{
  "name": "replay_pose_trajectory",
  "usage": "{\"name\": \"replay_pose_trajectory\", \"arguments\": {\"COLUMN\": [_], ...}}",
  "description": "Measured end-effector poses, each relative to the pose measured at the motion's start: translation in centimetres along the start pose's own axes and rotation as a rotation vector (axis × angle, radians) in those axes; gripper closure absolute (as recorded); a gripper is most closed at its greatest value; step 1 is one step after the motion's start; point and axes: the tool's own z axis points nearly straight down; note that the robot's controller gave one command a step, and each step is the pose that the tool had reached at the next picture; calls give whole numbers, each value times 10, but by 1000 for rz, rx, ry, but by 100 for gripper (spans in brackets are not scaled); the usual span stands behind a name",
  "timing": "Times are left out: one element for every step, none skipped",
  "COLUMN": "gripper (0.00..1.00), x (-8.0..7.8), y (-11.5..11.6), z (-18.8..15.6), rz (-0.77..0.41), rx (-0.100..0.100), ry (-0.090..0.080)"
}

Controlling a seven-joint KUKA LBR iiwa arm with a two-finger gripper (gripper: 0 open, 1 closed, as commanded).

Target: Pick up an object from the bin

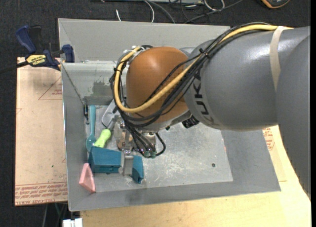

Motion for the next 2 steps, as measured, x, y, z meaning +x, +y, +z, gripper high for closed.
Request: {"name": "replay_pose_trajectory", "arguments": {"gripper": [0, 0], "x": [-2, -13], "y": [-1, -22], "z": [-4, 90], "rz": [5, 133], "rx": [-2, -4], "ry": [-8, -9]}}
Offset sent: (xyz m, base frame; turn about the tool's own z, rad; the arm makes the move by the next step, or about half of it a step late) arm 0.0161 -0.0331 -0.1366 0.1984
